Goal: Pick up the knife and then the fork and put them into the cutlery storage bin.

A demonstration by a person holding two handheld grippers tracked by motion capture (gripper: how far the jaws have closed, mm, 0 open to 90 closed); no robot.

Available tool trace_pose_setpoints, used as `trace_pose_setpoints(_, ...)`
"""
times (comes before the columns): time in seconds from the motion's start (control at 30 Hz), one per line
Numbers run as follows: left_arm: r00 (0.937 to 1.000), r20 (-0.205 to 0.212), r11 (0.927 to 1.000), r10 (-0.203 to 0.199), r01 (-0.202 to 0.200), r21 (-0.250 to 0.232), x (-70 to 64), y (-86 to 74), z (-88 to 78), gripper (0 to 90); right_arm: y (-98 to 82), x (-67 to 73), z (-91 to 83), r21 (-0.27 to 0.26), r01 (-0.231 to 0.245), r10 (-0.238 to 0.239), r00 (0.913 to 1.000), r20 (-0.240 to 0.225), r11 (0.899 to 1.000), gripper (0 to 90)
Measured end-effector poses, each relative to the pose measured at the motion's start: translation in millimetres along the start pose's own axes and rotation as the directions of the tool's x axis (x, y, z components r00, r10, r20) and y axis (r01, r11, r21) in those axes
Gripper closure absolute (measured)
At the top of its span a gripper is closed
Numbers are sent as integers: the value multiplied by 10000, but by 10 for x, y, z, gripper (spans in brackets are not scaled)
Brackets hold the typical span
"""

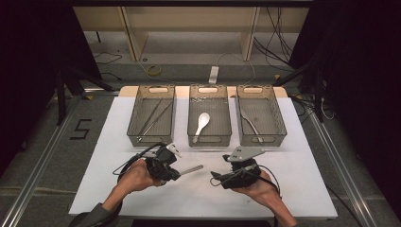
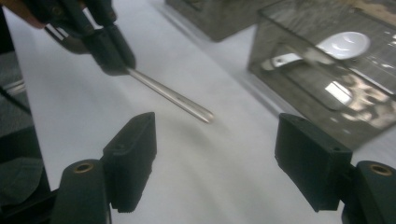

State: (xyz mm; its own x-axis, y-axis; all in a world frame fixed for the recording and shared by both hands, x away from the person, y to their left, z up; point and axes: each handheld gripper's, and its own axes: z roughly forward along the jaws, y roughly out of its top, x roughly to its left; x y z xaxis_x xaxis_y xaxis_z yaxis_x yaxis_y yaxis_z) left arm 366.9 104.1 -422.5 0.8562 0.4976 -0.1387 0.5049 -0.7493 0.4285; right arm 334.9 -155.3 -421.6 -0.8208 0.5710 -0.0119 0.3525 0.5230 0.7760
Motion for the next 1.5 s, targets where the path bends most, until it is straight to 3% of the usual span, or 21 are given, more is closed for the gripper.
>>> trace_pose_setpoints(0.2,9982,523,9995,310,-312,20,-139,60,20,834,35,217,190,392,938,-924,9951,-350,9948,314)
trace_pose_setpoints(0.3,9961,715,9987,509,-510,-8,-210,90,26,834,36,312,274,663,1662,-1635,9855,-454,9839,323)
trace_pose_setpoints(0.47,9928,971,9976,695,-695,-33,-302,124,25,834,18,434,370,1088,2703,-2667,9627,-465,9566,382)
trace_pose_setpoints(0.53,9914,1084,9973,734,-735,-30,-320,131,30,833,12,461,379,1240,2916,-2864,9564,-576,9485,413)
trace_pose_setpoints(0.63,9897,1184,9966,808,-818,40,-334,138,36,834,-2,501,397,1215,3356,-3298,9418,-651,9342,481)
trace_pose_setpoints(0.7,9888,1305,9974,721,-721,-43,-347,137,41,833,-13,524,412,1257,3725,-3671,9279,-649,9195,532)
trace_pose_setpoints(0.8,9869,1439,9974,725,-722,-77,-360,141,42,833,-29,545,436,1338,4114,-4071,9115,-590,9016,588)
trace_pose_setpoints(0.87,9865,1524,9982,603,-592,-115,-374,141,49,833,-38,559,438,1374,4220,-4164,9066,-688,8961,635)
trace_pose_setpoints(0.97,9850,1583,9975,691,-703,24,-366,138,63,833,-43,560,434,1405,4508,-4448,8926,-734,8815,703)
trace_pose_setpoints(1.0,9851,1579,9976,676,-689,31,-366,137,70,832,-44,552,424,1460,4750,-4669,8799,-878,8678,724)
trace_pose_setpoints(1.03,9846,1608,9976,684,-698,35,-364,138,75,832,-47,564,428,1383,4638,-4563,8859,-836,8751,737)
trace_pose_setpoints(1.1,9837,1634,9969,752,-780,109,-357,141,83,831,-52,575,429,1419,4902,-4827,8716,-853,8600,759)
trace_pose_setpoints(1.17,9836,1622,9967,784,-808,81,-354,146,80,830,-56,583,426,1500,5245,-5173,8514,-864,8381,794)
trace_pose_setpoints(1.23,9824,1544,9944,1052,-1045,-124,-359,153,66,834,-60,598,421,1595,5444,-5359,8388,-960,8235,832)
trace_pose_setpoints(1.3,9818,1585,9943,1044,-993,-400,-328,160,27,825,-63,635,415,1676,5811,-5760,8132,-829,7964,861)
trace_pose_setpoints(1.33,9836,1542,9941,933,-833,-698,-315,162,-3,833,-63,651,419,1727,5989,-5914,8004,-980,7820,875)
trace_pose_setpoints(1.37,9846,1512,9929,876,-740,-931,-301,164,-29,800,-68,668,433,1802,5937,-5849,8044,-1043,7843,877)
trace_pose_setpoints(1.4,9857,1472,9914,825,-661,-1134,-290,164,-54,708,-71,669,446,1927,5879,-5813,8081,-951,7857,877)
trace_pose_setpoints(1.5,9869,1314,9871,939,-752,-1412,-281,154,-99,671,-89,628,458,2105,5858,-5802,8090,-943,7826,878)
